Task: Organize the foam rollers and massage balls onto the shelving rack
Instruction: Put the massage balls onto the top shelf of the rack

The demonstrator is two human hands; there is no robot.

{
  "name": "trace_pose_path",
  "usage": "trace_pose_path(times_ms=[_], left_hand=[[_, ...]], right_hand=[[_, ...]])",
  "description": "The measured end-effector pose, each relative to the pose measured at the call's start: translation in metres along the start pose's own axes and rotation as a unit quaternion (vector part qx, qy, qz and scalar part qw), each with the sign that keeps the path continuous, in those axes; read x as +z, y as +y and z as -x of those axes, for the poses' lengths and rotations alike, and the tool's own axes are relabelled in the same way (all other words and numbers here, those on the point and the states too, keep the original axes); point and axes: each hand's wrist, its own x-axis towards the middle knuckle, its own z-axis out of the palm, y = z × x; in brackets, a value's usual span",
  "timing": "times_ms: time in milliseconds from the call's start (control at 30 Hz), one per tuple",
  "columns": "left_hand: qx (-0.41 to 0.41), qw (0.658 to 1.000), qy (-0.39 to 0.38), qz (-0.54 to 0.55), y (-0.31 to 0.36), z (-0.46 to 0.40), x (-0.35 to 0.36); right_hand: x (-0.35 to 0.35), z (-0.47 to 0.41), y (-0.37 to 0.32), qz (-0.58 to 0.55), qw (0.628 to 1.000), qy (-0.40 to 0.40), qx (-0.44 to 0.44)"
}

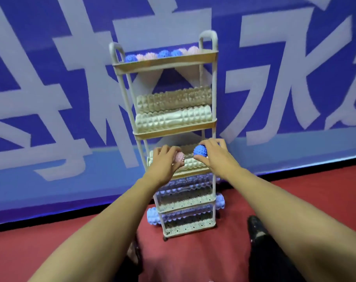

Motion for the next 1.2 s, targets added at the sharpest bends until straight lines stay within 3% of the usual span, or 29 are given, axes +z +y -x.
trace_pose_path(times_ms=[333,567,833,967,1200], left_hand=[[0.099,0.974,0.201,-0.041,0.046,-0.099,-0.168],[0.016,0.967,0.255,0.016,0.023,-0.169,-0.233],[-0.020,0.977,0.211,0.034,-0.001,-0.206,-0.251],[-0.056,0.984,0.161,0.046,-0.013,-0.214,-0.251],[-0.055,0.986,0.123,0.103,-0.018,-0.218,-0.252]], right_hand=[[-0.151,-0.122,-0.076,0.038,0.981,0.177,-0.075],[-0.203,-0.198,-0.093,0.041,0.981,0.166,-0.093],[-0.201,-0.246,-0.104,0.084,0.992,0.052,-0.084],[-0.197,-0.248,-0.113,0.224,0.968,0.040,-0.106],[-0.200,-0.256,-0.111,0.230,0.970,0.031,-0.073]])
